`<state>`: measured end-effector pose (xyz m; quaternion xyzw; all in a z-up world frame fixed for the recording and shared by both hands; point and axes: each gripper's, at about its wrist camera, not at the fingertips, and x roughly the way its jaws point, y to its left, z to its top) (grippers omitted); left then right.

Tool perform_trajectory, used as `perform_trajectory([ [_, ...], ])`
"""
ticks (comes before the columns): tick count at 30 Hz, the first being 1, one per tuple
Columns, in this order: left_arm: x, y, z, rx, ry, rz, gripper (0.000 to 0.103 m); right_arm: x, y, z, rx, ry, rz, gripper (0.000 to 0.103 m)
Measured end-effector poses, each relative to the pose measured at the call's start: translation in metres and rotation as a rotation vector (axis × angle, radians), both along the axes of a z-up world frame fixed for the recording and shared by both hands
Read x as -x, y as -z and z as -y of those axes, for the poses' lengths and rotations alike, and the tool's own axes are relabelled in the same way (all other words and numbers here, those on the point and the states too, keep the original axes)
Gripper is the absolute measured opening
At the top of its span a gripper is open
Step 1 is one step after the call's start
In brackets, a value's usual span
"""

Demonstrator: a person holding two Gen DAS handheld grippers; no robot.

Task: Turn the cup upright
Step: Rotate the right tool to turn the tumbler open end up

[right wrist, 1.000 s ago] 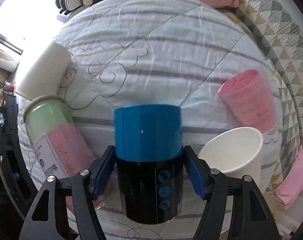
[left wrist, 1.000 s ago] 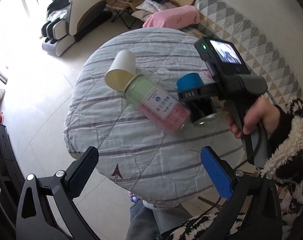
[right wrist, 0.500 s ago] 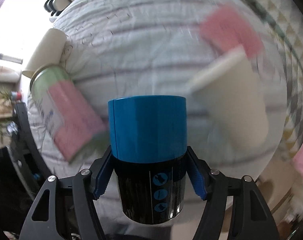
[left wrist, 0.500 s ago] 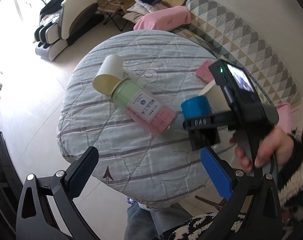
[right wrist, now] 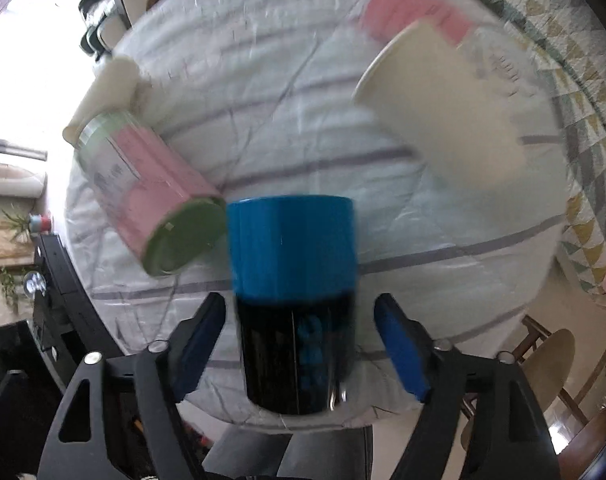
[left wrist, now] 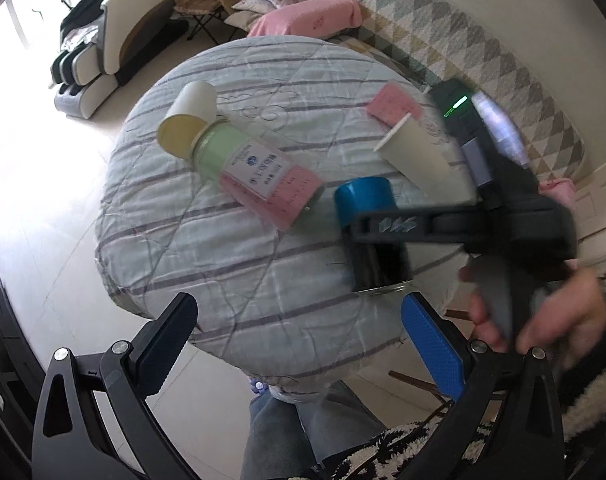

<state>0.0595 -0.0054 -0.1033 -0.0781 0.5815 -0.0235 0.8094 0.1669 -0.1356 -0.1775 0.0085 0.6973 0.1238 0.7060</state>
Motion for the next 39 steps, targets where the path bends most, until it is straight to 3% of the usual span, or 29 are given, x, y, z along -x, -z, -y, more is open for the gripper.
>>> perform_trajectory([
  [5,-0.017,0.005,0.026,0.022,0.028,0.000,0.103,0.011,-0.060,0.046,-0.042,0.070,0.112,0.079],
  [8,-0.033,0.015,0.043,0.047,0.012,-0.025,0.103,0.017,-0.079,0.074,-0.036,0.090,0.143,0.079],
  [14,-0.065,0.059,0.080,0.019,-0.069,-0.112,0.103,0.006,-0.079,0.132,-0.023,0.105,0.145,0.079],
  [16,-0.070,0.071,0.086,0.028,-0.105,-0.134,0.103,0.001,-0.070,0.140,-0.023,0.089,0.137,0.079],
  [22,-0.087,0.101,0.100,-0.061,-0.147,-0.179,0.103,-0.007,-0.040,0.160,-0.037,0.046,0.079,0.079],
  [24,-0.089,0.108,0.102,-0.097,-0.156,-0.181,0.099,-0.009,-0.033,0.164,-0.036,0.032,0.069,0.079],
  [27,-0.092,0.116,0.105,-0.122,-0.148,-0.193,0.070,-0.012,-0.027,0.168,-0.041,0.026,0.062,0.079],
  [28,-0.093,0.118,0.105,-0.125,-0.152,-0.201,0.068,-0.013,-0.027,0.169,-0.042,0.024,0.062,0.079],
  [34,-0.089,0.093,0.101,-0.101,-0.148,-0.086,0.068,-0.013,-0.029,0.170,-0.042,0.015,0.070,0.079],
  [39,-0.090,0.066,0.102,-0.101,-0.125,0.160,0.068,-0.008,-0.037,0.168,-0.060,0.009,0.112,0.079],
])
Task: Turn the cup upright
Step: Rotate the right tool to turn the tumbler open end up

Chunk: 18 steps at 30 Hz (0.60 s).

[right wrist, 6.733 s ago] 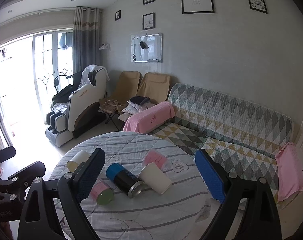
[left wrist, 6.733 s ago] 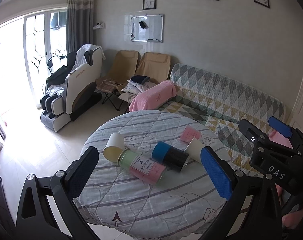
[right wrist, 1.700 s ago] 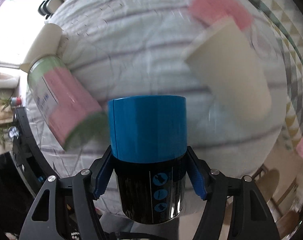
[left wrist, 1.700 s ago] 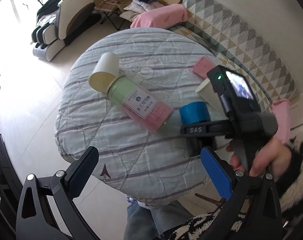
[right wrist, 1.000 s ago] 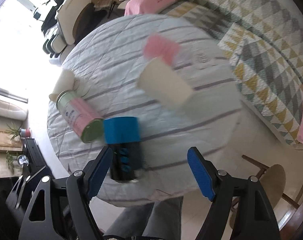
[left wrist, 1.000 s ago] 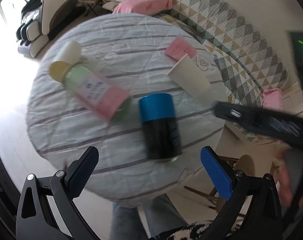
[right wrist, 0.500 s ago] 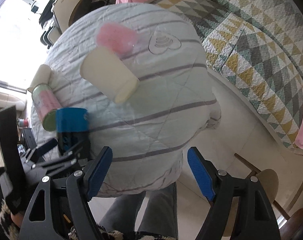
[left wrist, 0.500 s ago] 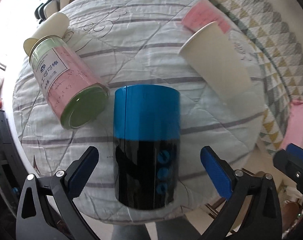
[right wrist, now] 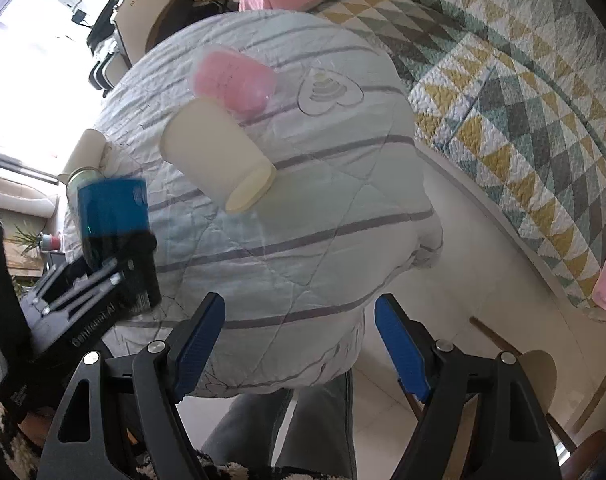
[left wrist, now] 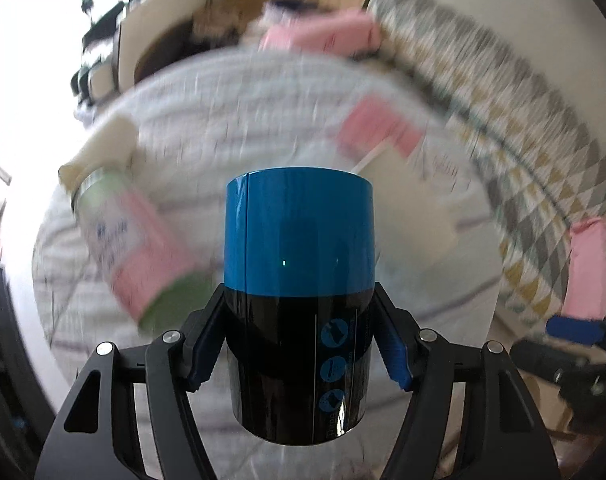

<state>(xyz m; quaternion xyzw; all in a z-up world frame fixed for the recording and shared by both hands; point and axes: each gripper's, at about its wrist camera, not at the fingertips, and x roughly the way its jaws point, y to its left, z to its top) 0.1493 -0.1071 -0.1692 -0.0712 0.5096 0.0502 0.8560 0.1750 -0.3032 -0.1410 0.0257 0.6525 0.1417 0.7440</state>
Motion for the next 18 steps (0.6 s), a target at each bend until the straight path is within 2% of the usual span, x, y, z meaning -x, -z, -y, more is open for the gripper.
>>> perform_trajectory([
  [3,-0.003,0.007,-0.001,-0.010,0.002,0.161,0.068,0.005,0.001,0.000,-0.020,0.010,0.044,0.079],
  [5,-0.006,0.019,-0.002,-0.033,0.002,0.235,0.068,0.009,0.007,0.002,-0.044,0.026,0.061,0.079],
  [8,0.000,0.038,0.001,-0.042,-0.005,0.231,0.068,0.017,0.021,0.003,-0.050,0.039,0.064,0.079],
  [10,0.011,0.037,0.006,-0.053,-0.005,0.269,0.068,0.023,0.028,0.003,-0.042,0.044,0.052,0.079],
  [12,0.018,0.037,0.004,-0.040,-0.011,0.253,0.068,0.028,0.031,0.002,-0.049,0.041,0.042,0.079],
  [18,0.046,0.036,-0.001,0.011,-0.030,0.198,0.068,0.036,0.015,-0.010,-0.057,0.013,0.081,0.079],
])
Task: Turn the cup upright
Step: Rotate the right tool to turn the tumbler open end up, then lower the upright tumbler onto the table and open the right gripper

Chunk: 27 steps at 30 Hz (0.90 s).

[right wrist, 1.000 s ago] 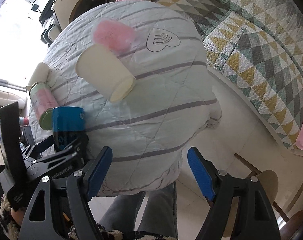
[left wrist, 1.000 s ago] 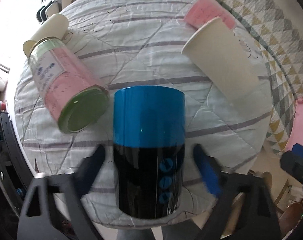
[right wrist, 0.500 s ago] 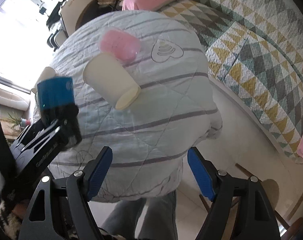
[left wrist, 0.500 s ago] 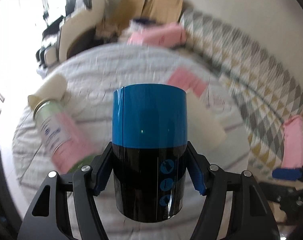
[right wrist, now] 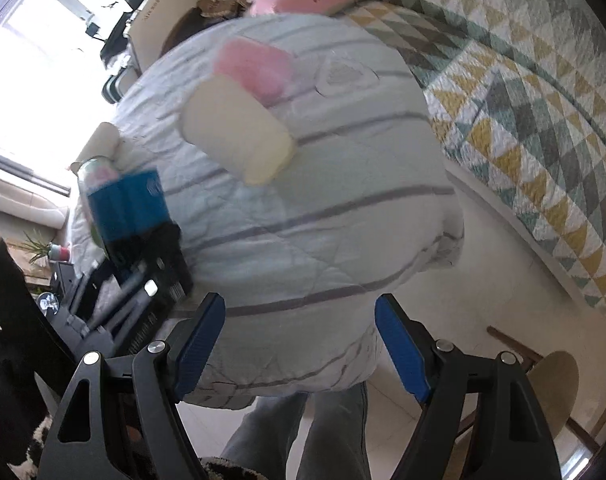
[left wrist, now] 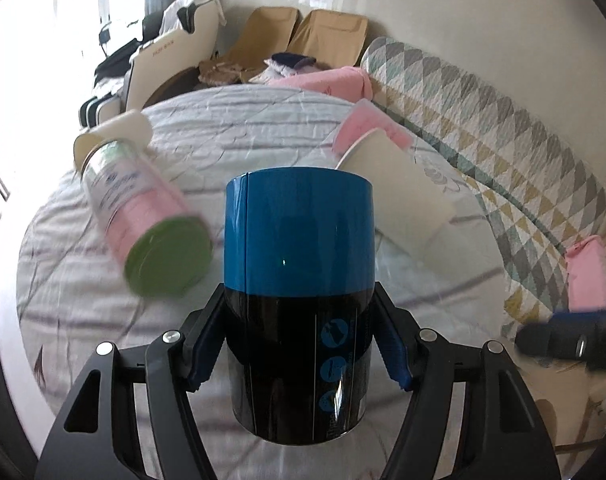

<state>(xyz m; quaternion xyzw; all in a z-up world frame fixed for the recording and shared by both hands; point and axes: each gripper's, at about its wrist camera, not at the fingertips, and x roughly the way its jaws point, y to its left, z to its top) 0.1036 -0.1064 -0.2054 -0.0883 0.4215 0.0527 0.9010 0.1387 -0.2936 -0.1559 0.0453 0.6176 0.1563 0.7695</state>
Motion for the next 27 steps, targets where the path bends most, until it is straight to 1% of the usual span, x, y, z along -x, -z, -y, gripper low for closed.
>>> perform_trajectory([
  [3,0.021,0.005,0.003,-0.014,-0.012,0.007,0.068,0.005,-0.009,-0.004,-0.004,-0.006,0.022,0.079],
  [5,0.017,-0.001,0.005,-0.029,0.002,0.036,0.068,0.007,-0.011,-0.006,-0.011,-0.005,0.031,0.079],
  [7,0.007,-0.014,0.006,-0.043,0.012,0.109,0.068,0.008,-0.009,-0.008,-0.006,-0.010,0.031,0.079],
  [8,-0.002,-0.021,0.005,-0.055,0.015,0.171,0.068,0.008,-0.008,-0.008,-0.005,-0.008,0.030,0.079],
  [9,-0.009,-0.024,0.004,-0.062,0.013,0.207,0.068,0.008,-0.008,-0.008,-0.009,-0.007,0.032,0.079],
  [10,-0.016,-0.024,0.003,-0.071,0.008,0.235,0.068,0.008,-0.008,-0.009,-0.012,-0.011,0.035,0.079],
  [11,-0.026,-0.017,0.002,-0.085,0.005,0.240,0.068,0.010,-0.009,-0.010,-0.012,-0.019,0.049,0.079],
  [13,-0.034,-0.002,0.001,-0.084,0.000,0.215,0.068,0.011,-0.008,-0.011,-0.004,-0.033,0.075,0.079],
  [14,-0.032,0.009,0.001,-0.078,-0.007,0.189,0.068,0.011,-0.005,-0.010,0.002,-0.033,0.078,0.079],
  [15,-0.027,0.015,0.003,-0.084,-0.010,0.190,0.068,0.010,-0.003,-0.009,0.004,-0.028,0.077,0.079],
  [16,-0.019,0.013,0.006,-0.102,-0.012,0.219,0.068,0.010,0.000,-0.007,0.002,-0.019,0.074,0.079],
  [17,-0.013,0.013,0.010,-0.113,-0.009,0.211,0.068,0.009,0.004,-0.004,-0.001,-0.005,0.062,0.079],
  [20,-0.003,0.013,0.013,-0.114,-0.011,0.203,0.068,0.009,0.008,-0.001,-0.002,0.010,0.038,0.079],
  [27,0.012,0.008,0.010,-0.085,-0.003,0.118,0.068,0.010,0.000,-0.010,-0.016,-0.009,0.036,0.079],
])
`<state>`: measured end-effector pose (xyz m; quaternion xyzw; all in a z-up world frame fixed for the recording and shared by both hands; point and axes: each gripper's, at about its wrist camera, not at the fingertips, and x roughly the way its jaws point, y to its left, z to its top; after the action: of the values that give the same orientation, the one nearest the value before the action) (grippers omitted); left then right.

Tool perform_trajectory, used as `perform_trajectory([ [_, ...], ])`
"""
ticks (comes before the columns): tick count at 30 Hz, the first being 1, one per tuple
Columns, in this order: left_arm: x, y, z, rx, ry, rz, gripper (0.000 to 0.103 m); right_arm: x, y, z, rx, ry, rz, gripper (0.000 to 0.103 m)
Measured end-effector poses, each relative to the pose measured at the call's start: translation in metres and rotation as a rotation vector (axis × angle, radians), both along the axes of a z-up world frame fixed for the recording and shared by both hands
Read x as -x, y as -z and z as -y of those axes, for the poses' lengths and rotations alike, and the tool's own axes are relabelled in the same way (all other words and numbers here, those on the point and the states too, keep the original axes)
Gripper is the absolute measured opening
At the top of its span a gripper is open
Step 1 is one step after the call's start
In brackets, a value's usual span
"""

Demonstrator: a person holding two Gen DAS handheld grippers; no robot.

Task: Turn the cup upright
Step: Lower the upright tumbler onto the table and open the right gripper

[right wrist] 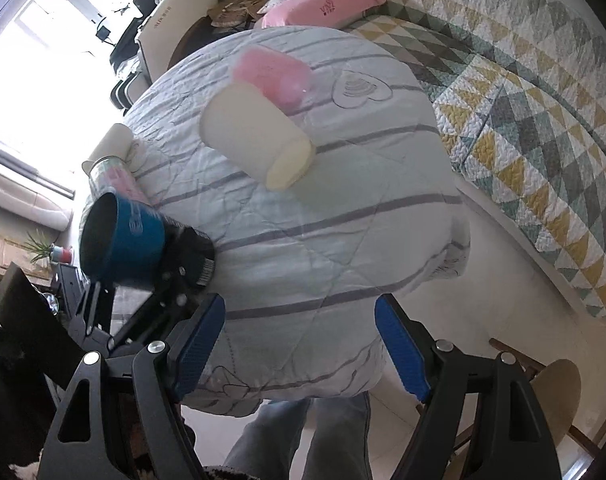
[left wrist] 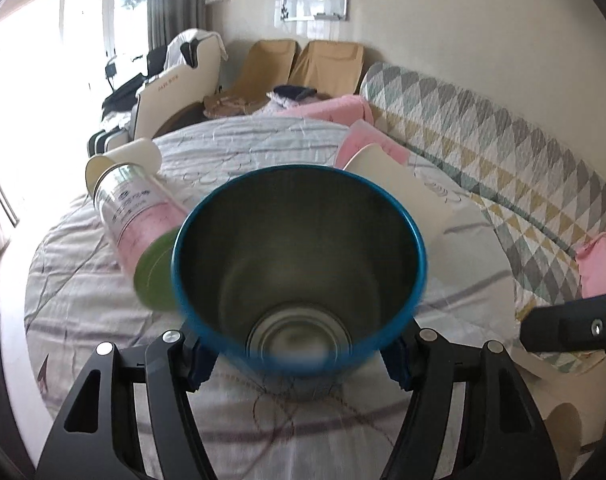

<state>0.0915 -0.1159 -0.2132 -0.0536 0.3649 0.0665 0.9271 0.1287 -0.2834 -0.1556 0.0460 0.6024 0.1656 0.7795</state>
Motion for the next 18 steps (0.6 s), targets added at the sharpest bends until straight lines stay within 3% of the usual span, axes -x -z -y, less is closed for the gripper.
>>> perform_trajectory([
  [7,0.003,-0.009,-0.002,-0.034,-0.012,-0.045,0.072,-0.001,-0.011,-0.007,-0.014,-0.006,0.015,0.079],
  [14,0.005,-0.019,-0.007,-0.033,-0.035,-0.050,0.086,-0.002,-0.018,-0.005,-0.020,0.007,0.018,0.079],
  [18,0.004,-0.024,-0.005,-0.035,-0.030,-0.062,0.089,-0.001,-0.021,-0.005,-0.025,0.006,0.020,0.079],
])
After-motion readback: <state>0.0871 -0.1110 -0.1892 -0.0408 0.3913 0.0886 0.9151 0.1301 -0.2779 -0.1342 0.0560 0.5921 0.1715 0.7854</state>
